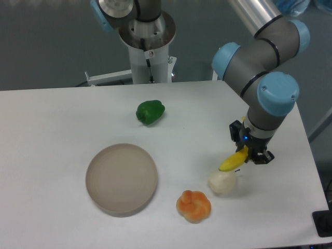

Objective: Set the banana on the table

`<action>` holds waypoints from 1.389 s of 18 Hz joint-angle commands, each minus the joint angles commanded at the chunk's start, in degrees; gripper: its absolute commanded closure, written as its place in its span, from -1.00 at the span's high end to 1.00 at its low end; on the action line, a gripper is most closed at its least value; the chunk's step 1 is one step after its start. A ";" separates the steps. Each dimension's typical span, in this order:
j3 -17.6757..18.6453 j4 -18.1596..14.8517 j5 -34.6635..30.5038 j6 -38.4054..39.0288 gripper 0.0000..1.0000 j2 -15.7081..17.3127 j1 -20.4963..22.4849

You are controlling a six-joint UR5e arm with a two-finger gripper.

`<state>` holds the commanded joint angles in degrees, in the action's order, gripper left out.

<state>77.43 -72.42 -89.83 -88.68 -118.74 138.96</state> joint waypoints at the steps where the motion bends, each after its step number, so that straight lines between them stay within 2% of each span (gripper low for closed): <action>1: 0.00 -0.09 0.00 0.00 -0.94 0.00 0.00; 6: 0.97 -0.88 0.09 -0.35 -0.92 0.88 0.88; 9: 4.12 -0.62 0.00 -0.44 -0.92 2.46 0.97; 13: 12.81 1.49 -2.20 -9.74 -0.91 5.18 0.62; 16: 18.70 4.12 -2.37 -10.81 -0.89 6.94 0.44; 19: 22.22 4.92 -4.38 -10.55 -0.85 7.64 -1.22; 21: 24.07 5.01 -4.48 -9.49 -0.75 7.91 -4.56; 22: 24.69 5.01 -4.57 -9.41 -0.63 7.74 -5.96; 25: 26.53 5.01 -4.57 -7.57 -0.46 7.47 -7.64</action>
<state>103.97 -67.41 -94.39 -96.25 -111.27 131.31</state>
